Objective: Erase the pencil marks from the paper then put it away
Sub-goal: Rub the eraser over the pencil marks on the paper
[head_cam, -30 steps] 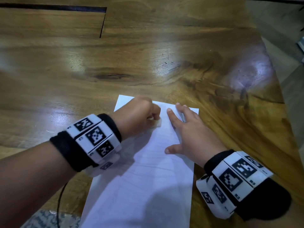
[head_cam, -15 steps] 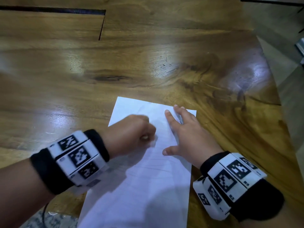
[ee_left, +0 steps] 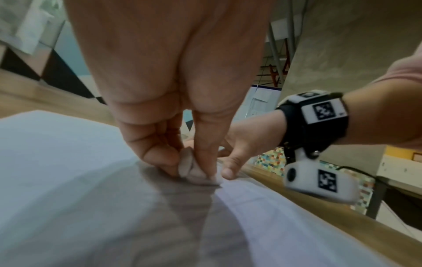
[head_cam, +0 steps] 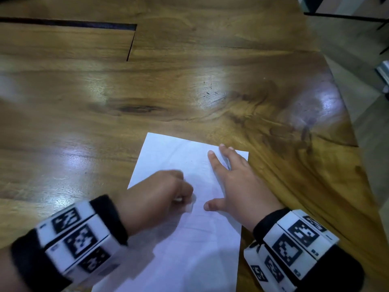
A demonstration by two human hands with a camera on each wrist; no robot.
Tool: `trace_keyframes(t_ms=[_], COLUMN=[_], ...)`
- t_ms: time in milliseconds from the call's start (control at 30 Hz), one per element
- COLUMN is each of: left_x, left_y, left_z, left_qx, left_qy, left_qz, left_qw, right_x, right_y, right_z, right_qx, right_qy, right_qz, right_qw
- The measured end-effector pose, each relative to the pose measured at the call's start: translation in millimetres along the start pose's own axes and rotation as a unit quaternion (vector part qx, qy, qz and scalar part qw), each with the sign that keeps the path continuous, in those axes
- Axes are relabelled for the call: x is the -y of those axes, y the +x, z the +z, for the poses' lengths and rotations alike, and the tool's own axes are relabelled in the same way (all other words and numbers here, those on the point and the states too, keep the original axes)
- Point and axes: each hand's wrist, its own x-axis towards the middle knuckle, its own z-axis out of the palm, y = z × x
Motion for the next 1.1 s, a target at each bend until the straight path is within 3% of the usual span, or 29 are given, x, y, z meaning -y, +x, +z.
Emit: trace_keyframes(t_ms=[100, 233, 333, 500, 600, 700, 867, 1100], left_x=[0.4, 1.0, 0.6, -4.1, 2.7, 5.0, -1.6, -4.3], left_y=[-2.8, 33.3, 54.8, 49.2, 19.2, 3.4, 46.8, 12.1], left_z=[-4.0, -32.2, -41.9, -25.8, -13.7, -10.8, -28.9, -9.6], left_qx=[0.014, -0.092, -0.118, -0.098, -0.044, -0.003, -0.083, -0.034], left_qy=[-0.007, 0.016, 0.018, 0.036, 0.056, 0.043, 0.041, 0.034], left_qz=[-0.020, -0.062, -0.082, -0.061, -0.011, -0.016, -0.049, -0.007], left_qw=[1.000, 0.994, 0.989, 0.993, 0.997, 0.999, 0.995, 0.999], right_x=[0.0, 0.7, 0.6, 0.5, 2.6, 2.9, 3.5, -0.9], right_y=[0.0, 0.0, 0.5, 1.6, -0.4, -1.1, -1.6, -0.6], right_z=[0.1, -0.9, -0.5, -0.9, -2.8, -3.1, -4.0, -0.2], right_qx=[0.003, 0.004, 0.007, 0.006, 0.012, 0.011, 0.011, 0.000], right_qy=[0.004, 0.018, 0.032, 0.022, 0.007, 0.004, 0.011, 0.018], right_qz=[0.001, 0.005, 0.019, 0.031, 0.033, 0.032, 0.030, 0.020], right_qw=[1.000, 1.000, 0.999, 0.999, 0.999, 0.999, 0.999, 1.000])
